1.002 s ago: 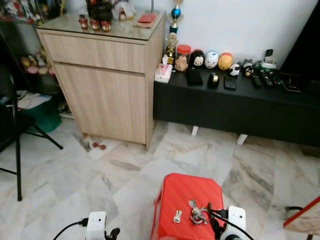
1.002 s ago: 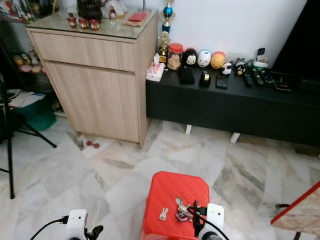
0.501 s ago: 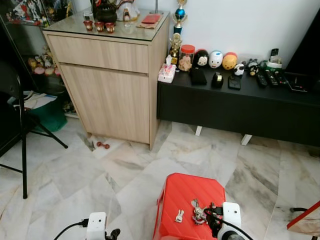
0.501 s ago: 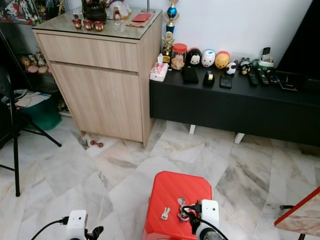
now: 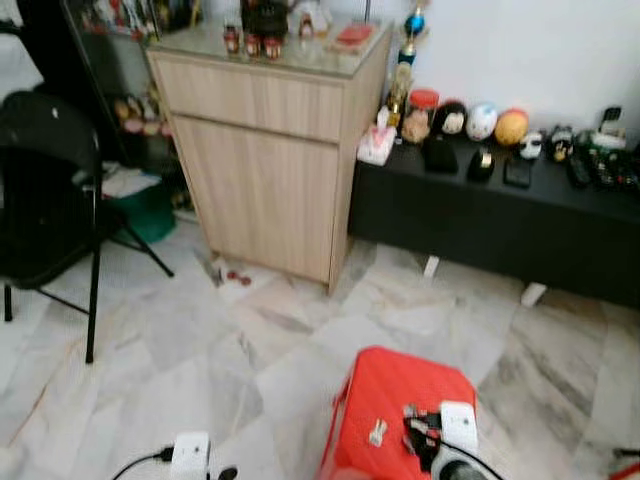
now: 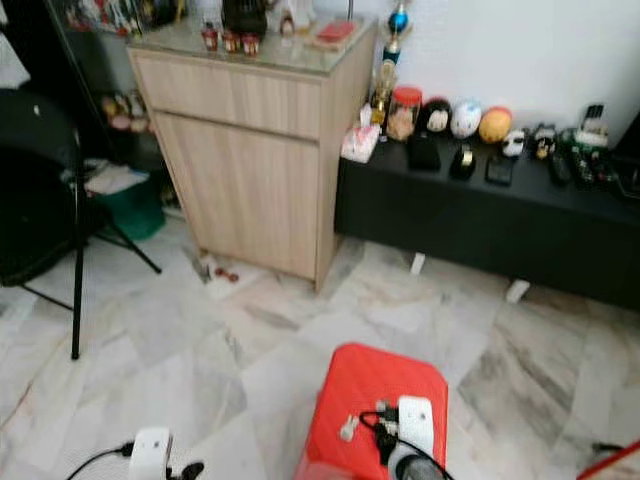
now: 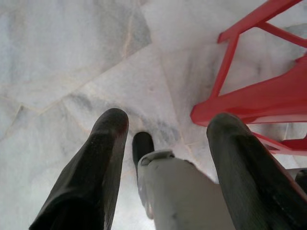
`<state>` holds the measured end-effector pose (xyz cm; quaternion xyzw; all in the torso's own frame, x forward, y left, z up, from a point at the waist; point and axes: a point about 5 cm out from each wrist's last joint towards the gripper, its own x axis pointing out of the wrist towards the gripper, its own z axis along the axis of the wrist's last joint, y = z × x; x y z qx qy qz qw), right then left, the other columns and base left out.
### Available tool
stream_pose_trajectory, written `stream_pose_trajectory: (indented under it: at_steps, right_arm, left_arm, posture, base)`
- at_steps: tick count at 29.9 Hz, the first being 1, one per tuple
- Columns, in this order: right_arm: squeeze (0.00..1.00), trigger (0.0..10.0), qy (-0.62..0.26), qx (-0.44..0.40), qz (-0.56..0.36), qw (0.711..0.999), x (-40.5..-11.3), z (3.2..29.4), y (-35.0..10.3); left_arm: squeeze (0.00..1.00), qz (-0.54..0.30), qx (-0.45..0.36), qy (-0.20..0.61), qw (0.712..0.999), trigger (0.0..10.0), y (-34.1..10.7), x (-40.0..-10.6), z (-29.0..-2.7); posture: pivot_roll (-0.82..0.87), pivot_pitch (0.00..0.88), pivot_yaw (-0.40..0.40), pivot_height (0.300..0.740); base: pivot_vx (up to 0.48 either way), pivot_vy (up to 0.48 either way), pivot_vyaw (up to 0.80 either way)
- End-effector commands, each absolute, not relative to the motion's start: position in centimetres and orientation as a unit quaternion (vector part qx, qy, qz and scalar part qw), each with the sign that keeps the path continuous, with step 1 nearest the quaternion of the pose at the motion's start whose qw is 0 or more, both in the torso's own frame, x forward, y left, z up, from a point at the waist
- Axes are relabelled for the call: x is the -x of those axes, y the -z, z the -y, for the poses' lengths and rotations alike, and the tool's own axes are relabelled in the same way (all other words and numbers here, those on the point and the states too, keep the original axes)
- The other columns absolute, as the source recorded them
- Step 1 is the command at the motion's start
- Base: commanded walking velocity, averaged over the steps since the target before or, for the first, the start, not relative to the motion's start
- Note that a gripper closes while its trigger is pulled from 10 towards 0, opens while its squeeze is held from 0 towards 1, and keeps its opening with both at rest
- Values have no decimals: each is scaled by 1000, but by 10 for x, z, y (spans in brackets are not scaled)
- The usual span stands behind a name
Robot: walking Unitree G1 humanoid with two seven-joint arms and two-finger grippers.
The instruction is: Hang keys on a hook
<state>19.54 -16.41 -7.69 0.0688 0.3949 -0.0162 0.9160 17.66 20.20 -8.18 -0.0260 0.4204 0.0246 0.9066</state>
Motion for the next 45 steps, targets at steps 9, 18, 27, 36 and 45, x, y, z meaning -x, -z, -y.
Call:
stream_pose_trajectory:
  at_steps: [9,18,27,36,45]
  right_arm:
    - [0,10000,24,-64,-388,919,-195,168,76]
    - [0,10000,37,-84,-382,919,-194,168,77]
    - [0,10000,46,-64,-362,929,-194,170,74]
    - [0,10000,93,-41,-289,952,-206,200,59]
    - [0,10000,66,9,-204,977,-216,205,41]
  left_arm:
    - [0,-425,19,-19,905,10000,82,-176,-201]
    - [0,-427,19,-17,904,10000,83,-175,-200]
    - [0,-429,19,-17,903,10000,84,-172,-200]
    - [0,-421,18,-27,906,10000,82,-174,-205]
    - [0,-420,12,-23,907,10000,82,-173,-208]
  posture:
    - [6,0,-61,740]
    - [5,0,-62,740]
    - [1,0,-63,740]
    - [9,0,-64,740]
    - [2,0,-61,740]
  base:
    - [0,0,406]
    - [0,0,0]
    - [0,0,0]
    - [0,0,0]
    - [0,0,0]
